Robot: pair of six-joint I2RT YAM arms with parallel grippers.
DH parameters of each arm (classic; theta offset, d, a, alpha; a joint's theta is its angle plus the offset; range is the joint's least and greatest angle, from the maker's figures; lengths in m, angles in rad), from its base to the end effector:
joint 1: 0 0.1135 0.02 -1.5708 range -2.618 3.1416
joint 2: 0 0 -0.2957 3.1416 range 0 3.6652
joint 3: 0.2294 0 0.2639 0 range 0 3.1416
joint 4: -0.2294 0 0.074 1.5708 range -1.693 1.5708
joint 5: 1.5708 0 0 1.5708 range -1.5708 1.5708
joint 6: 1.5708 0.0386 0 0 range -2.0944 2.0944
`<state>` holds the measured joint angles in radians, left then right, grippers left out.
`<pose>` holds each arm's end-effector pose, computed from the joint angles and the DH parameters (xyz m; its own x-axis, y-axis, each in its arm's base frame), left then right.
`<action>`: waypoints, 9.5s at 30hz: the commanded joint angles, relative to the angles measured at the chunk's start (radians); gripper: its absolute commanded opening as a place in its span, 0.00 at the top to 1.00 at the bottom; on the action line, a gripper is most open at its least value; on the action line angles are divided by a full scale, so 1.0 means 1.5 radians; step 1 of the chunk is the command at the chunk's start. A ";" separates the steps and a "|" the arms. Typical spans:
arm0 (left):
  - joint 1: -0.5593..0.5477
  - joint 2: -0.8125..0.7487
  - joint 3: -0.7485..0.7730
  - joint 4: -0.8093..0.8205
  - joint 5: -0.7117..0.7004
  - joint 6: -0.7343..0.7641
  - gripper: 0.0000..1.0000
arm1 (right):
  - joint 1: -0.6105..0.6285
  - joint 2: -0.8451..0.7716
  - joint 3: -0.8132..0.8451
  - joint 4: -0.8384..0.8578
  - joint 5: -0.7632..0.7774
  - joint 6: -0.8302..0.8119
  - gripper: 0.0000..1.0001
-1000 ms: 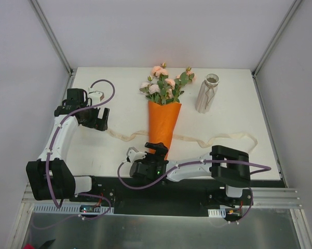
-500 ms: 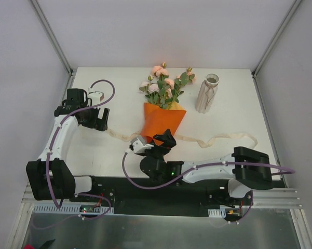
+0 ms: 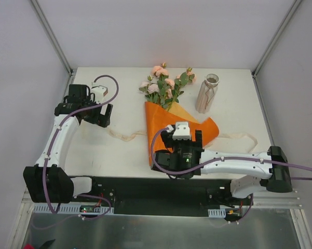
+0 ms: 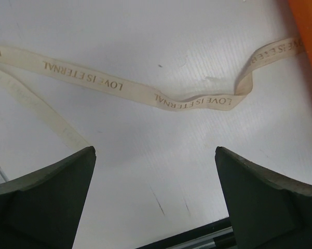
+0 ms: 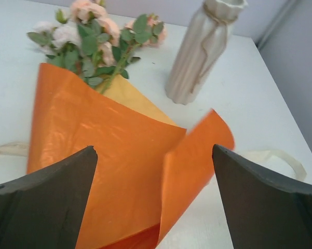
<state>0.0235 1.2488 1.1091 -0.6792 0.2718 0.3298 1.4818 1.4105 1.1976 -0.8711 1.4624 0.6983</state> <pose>0.2654 -0.0041 0.3364 -0.6388 0.2970 -0.7097 0.3885 0.9208 0.0357 0.0625 0.2687 0.3407 -0.1029 -0.3703 -0.9232 -0.0004 0.9281 -0.3722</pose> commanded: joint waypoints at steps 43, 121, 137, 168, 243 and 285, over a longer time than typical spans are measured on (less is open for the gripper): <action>-0.080 -0.050 0.005 -0.039 -0.029 0.016 0.01 | -0.662 -0.062 -0.331 0.507 -1.024 -0.027 0.99; -0.349 0.520 0.396 -0.185 0.172 0.109 0.30 | -0.708 -0.101 -0.243 0.487 -1.043 -0.238 0.14; -0.380 0.445 0.354 -0.201 0.175 0.081 0.99 | -0.726 -0.148 -0.243 0.477 -1.072 -0.244 0.18; -0.489 -0.028 0.109 -0.292 0.246 0.197 0.24 | -0.324 -0.280 -0.330 0.363 -0.979 -0.228 0.35; -0.125 0.152 -0.025 0.018 -0.108 0.034 0.01 | -0.594 0.444 0.308 0.277 -0.827 -0.170 0.99; -0.083 0.140 -0.010 0.007 -0.089 0.036 0.01 | -0.728 0.010 0.176 1.114 -0.678 -0.810 0.99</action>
<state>-0.1093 1.4990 1.0767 -0.6411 0.1295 0.3595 0.4015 1.4944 1.4464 0.7048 0.4530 -0.5316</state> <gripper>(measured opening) 0.990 0.033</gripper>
